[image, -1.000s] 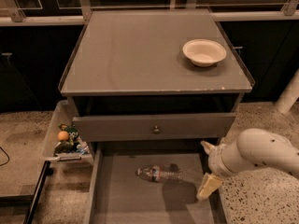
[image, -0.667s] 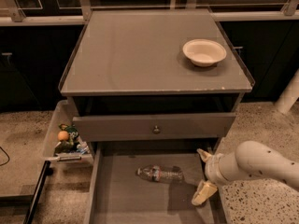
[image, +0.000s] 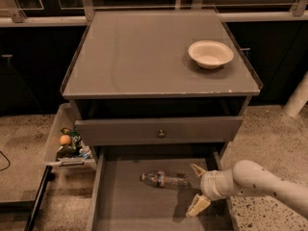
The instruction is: Pick water bottle from middle drawer and place on counter
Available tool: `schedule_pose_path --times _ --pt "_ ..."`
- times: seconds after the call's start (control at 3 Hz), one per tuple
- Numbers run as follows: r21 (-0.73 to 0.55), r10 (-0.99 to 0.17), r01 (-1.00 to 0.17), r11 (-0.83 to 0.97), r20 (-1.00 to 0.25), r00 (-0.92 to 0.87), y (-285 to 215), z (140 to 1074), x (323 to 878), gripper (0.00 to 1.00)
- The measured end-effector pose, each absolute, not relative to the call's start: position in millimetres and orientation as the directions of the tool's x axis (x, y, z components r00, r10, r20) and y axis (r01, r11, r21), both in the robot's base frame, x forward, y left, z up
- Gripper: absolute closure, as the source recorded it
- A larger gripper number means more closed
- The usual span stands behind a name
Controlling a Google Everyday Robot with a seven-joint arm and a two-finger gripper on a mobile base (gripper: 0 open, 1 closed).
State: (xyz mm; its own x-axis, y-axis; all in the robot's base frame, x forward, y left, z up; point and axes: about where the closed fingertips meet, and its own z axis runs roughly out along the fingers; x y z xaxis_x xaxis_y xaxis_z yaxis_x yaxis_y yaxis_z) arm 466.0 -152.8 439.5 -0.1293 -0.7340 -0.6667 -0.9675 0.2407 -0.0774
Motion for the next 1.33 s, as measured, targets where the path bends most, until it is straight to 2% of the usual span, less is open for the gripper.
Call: schedule_pose_path --times 0.33,1.33 --pt "-0.086 -0.713 -0.976 0.201 -0.696 -0.086 -139.7 415.8 478.8 0.0" --pt "-0.088 -0.737 -0.987 0.134 -0.675 -0.04 -131.8 362.5 511.8 0.0"
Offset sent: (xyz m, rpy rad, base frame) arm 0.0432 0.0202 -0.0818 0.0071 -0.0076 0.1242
